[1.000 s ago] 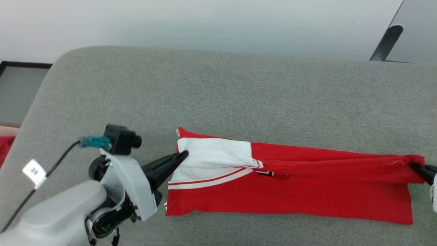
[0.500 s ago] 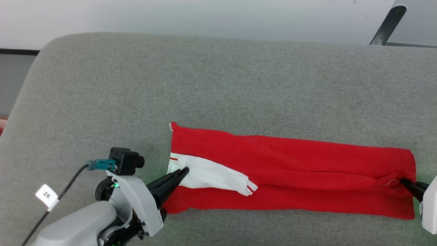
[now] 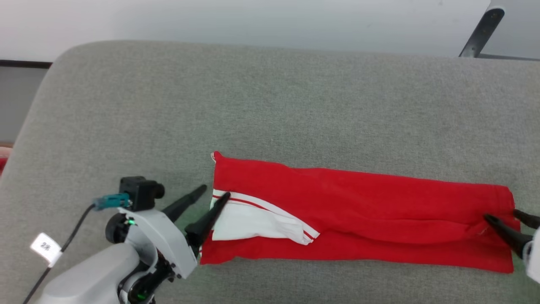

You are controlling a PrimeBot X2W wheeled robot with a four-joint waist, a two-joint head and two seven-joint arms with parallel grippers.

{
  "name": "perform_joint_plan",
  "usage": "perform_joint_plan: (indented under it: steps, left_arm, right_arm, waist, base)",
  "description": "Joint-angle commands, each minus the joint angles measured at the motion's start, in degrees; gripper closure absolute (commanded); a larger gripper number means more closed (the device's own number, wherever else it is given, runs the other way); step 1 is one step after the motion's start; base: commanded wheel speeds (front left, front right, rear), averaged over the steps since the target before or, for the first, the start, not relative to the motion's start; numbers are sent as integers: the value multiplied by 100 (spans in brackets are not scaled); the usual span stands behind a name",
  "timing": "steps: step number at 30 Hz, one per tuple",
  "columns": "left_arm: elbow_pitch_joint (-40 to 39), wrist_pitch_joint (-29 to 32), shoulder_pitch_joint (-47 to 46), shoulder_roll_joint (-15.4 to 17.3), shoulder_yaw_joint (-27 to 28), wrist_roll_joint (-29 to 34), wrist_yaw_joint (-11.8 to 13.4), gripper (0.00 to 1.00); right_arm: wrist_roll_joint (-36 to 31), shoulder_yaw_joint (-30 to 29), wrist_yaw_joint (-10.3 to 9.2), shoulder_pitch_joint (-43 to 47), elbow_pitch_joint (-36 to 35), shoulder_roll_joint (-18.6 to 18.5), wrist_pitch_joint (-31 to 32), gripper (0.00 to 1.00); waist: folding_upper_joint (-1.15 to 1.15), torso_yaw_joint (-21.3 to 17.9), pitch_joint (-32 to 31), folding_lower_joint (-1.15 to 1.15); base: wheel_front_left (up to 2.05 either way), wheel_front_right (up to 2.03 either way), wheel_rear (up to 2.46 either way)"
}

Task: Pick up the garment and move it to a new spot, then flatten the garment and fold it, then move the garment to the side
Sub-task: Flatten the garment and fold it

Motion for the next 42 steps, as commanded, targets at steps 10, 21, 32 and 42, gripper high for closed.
perform_joint_plan:
  steps: [10, 21, 32, 42]
  left_arm:
    - [-613, -37, 1580, -609, 2349, 1279, 685, 0]
    - [-796, -37, 3124, -1633, 4314, 3156, 702, 0]
    - [-729, -38, 3339, -2032, 4877, 3985, 424, 0]
    - [-559, -38, 3268, -2256, 5093, 4201, 208, 0]
  right_arm:
    - [240, -815, -5, 437, 26, -258, 898, 0]
    - [107, -1407, -5, 532, 547, -155, 1747, 0]
    - [-208, -1464, -5, 380, 955, 161, 2164, 0]
    - [-372, -1470, -5, 267, 1179, 392, 2182, 65]
  waist:
    - [0, 423, -243, 0]
    - [0, 953, -389, 0]
    - [0, 1051, -381, 0]
    - [0, 1045, -307, 0]
  base:
    - [0, 0, 0]
    - [0, 0, 0]
    - [0, 0, 0]
    - [0, 0, 0]
